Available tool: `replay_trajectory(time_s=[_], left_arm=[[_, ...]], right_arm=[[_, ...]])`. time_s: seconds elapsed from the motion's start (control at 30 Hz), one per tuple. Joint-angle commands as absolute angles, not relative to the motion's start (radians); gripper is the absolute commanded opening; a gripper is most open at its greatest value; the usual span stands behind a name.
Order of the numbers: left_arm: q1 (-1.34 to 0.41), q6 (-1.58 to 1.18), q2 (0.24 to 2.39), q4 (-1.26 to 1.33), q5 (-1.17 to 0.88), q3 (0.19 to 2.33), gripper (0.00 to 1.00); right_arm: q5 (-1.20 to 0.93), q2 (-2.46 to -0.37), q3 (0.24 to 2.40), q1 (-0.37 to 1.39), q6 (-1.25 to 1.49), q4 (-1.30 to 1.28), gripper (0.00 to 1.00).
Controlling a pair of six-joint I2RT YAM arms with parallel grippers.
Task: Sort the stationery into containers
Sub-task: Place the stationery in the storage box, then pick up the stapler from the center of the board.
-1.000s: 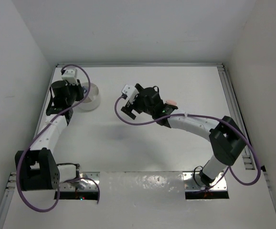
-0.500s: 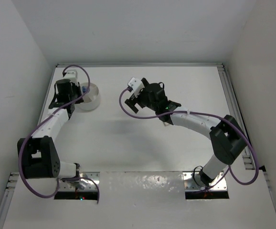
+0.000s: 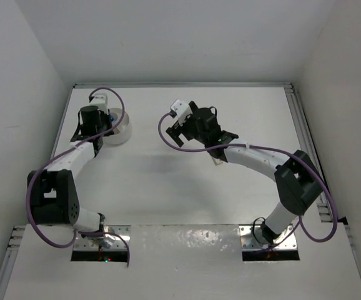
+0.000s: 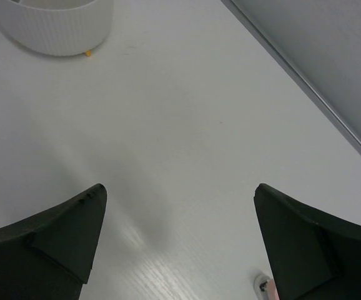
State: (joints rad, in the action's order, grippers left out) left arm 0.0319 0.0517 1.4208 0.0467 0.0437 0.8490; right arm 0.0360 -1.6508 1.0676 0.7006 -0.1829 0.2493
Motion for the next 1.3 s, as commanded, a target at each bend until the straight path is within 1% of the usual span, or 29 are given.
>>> replay_trajectory(time_s=[0.0, 0.03, 0.1, 0.13, 0.23, 0.27, 0.3, 0.4, 0.47, 0.5, 0.53, 0.57, 0.67, 0.73, 0.77, 0.8, 0.83, 0.9, 0.93, 0.97, 1.07, 1.17, 1.23, 1.27], left_arm=[[0.017, 0.057, 1.422, 0.114, 0.064, 0.831, 0.18], [0.015, 0.055, 1.424, 0.110, 0.066, 0.830, 0.23], [0.011, 0.054, 1.422, 0.112, 0.066, 0.827, 0.26], [0.011, 0.054, 1.420, 0.113, 0.067, 0.828, 0.30], [0.011, 0.054, 1.416, 0.120, 0.072, 0.831, 0.34], [0.011, 0.055, 1.411, 0.120, 0.071, 0.837, 0.36], [0.011, 0.061, 1.407, 0.117, 0.063, 0.839, 0.41], [0.011, 0.069, 1.398, 0.109, 0.061, 0.848, 0.45], [0.011, 0.072, 1.393, 0.106, 0.060, 0.857, 0.45], [0.011, 0.072, 1.385, 0.103, 0.057, 0.861, 0.45], [0.011, 0.075, 1.378, 0.098, 0.046, 0.865, 0.45], [-0.020, 0.087, 1.365, 0.095, 0.029, 0.874, 0.45], [-0.038, 0.104, 1.333, 0.100, 0.006, 0.885, 0.45], [-0.060, 0.127, 1.313, 0.120, -0.073, 0.884, 0.45], [-0.066, 0.147, 1.293, 0.142, -0.095, 0.874, 0.45], [-0.074, 0.159, 1.286, 0.159, -0.147, 0.868, 0.46], [-0.081, 0.175, 1.269, 0.172, -0.184, 0.853, 0.46], [-0.083, 0.192, 1.255, 0.202, -0.259, 0.839, 0.46], [-0.080, 0.193, 1.250, 0.206, -0.277, 0.835, 0.47], [-0.080, 0.193, 1.246, 0.204, -0.307, 0.833, 0.47], [-0.078, 0.192, 1.235, 0.207, -0.330, 0.828, 0.47], [-0.080, 0.192, 1.227, 0.212, -0.331, 0.822, 0.47], [-0.081, 0.192, 1.226, 0.210, -0.324, 0.822, 0.47], [-0.080, 0.196, 1.226, 0.213, -0.322, 0.822, 0.47]], right_arm=[[0.066, -1.600, 1.060, 0.678, -0.143, 0.236, 0.99], [0.069, -1.594, 1.055, 0.675, -0.141, 0.235, 0.99], [0.083, -1.577, 1.034, 0.672, -0.141, 0.236, 0.99], [0.087, -1.571, 1.025, 0.670, -0.141, 0.235, 0.99], [0.098, -1.546, 1.022, 0.652, -0.102, 0.223, 0.99], [0.089, -1.542, 1.032, 0.623, -0.077, 0.163, 0.99], [0.049, -1.539, 1.048, 0.602, -0.033, 0.125, 0.99], [0.006, -1.529, 1.086, 0.516, -0.023, 0.008, 0.99], [0.005, -1.532, 1.100, 0.445, -0.041, -0.060, 0.99], [0.006, -1.535, 1.109, 0.411, -0.051, -0.133, 0.99], [-0.058, -1.545, 1.120, 0.378, -0.086, -0.171, 0.99], [-0.080, -1.560, 1.123, 0.318, -0.150, -0.249, 0.87], [-0.051, -1.610, 1.131, 0.234, -0.225, -0.325, 0.58], [-0.046, -1.635, 1.115, 0.213, -0.354, -0.334, 0.59], [-0.049, -1.661, 1.106, 0.207, -0.456, -0.330, 0.74], [-0.063, -1.673, 1.100, 0.201, -0.510, -0.327, 0.80], [-0.115, -1.689, 1.098, 0.184, -0.553, -0.334, 0.85], [-0.158, -1.750, 1.118, 0.164, -0.610, -0.339, 0.88], [-0.181, -1.772, 1.167, 0.158, -0.621, -0.359, 0.87], [-0.231, -1.819, 1.192, 0.144, -0.659, -0.411, 0.84], [-0.248, -1.865, 1.235, 0.146, -0.690, -0.391, 0.79], [-0.250, -1.911, 1.249, 0.150, -0.696, -0.359, 0.67], [-0.250, -1.957, 1.284, 0.147, -0.701, -0.373, 0.62], [-0.256, -1.970, 1.293, 0.147, -0.707, -0.389, 0.62]])
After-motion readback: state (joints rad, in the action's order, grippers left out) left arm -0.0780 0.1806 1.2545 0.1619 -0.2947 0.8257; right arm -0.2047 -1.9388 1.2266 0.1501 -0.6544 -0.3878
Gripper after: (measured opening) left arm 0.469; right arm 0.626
